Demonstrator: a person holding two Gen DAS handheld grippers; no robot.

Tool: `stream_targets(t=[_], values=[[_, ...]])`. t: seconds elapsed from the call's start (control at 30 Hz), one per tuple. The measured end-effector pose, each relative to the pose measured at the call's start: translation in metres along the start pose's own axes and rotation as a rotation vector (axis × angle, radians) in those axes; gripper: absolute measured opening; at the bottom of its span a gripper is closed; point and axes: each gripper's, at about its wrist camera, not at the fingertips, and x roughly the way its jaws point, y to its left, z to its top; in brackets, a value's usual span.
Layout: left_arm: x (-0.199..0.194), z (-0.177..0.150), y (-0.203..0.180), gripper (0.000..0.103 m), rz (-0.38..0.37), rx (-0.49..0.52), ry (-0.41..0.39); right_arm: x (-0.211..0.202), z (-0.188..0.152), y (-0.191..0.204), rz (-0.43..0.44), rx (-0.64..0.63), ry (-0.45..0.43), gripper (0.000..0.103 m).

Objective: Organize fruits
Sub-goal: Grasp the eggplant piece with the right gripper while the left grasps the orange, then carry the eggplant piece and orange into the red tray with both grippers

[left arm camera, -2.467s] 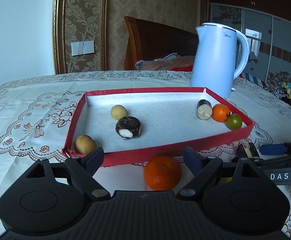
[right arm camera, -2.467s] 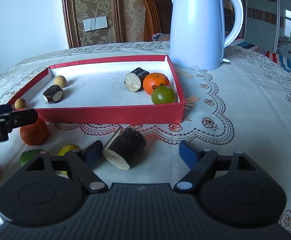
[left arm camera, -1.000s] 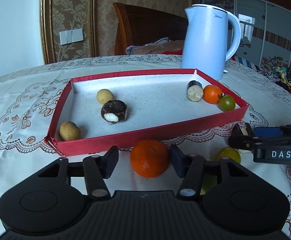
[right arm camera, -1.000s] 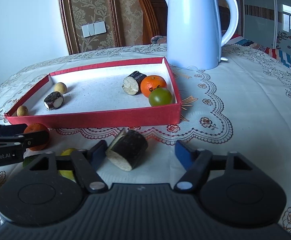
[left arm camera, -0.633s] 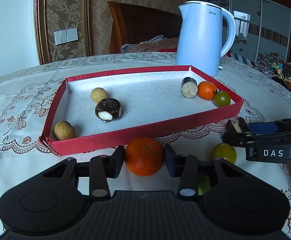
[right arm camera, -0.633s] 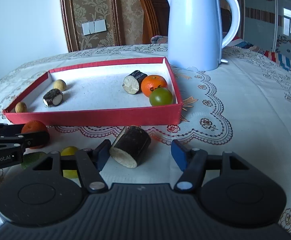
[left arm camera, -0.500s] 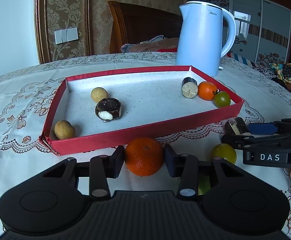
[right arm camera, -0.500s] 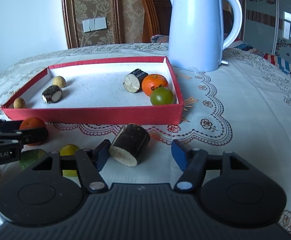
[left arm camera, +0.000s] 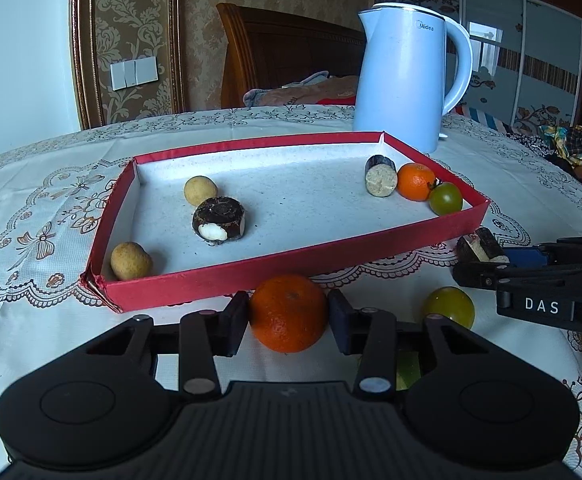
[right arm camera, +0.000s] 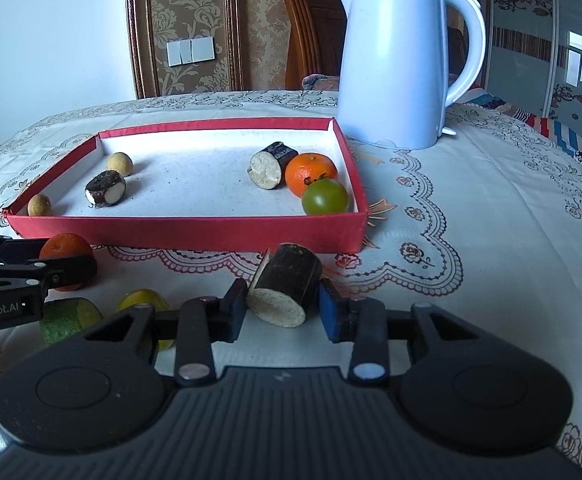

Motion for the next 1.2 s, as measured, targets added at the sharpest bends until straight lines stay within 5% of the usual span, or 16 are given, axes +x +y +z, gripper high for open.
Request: stream_targets(t=[0.23, 0.63, 1.2], values=[[-0.004, 0.000, 0.003, 0.041, 0.017, 0.003, -0.024, -0.009, -0.001, -0.003, -0.005, 0.014, -0.049, 0.035], [-0.026, 0.016, 0.021, 0.041, 0.034, -0.088, -0.207, -0.022, 0.020, 0.002, -0.019, -0.020, -0.156, 0.035], [0.033, 0.040, 0.050, 0.041, 0.076, -0.183, -0.007, 0.050, 0.059, 0.035, 0.012, -0.074, -0.044, 0.036]])
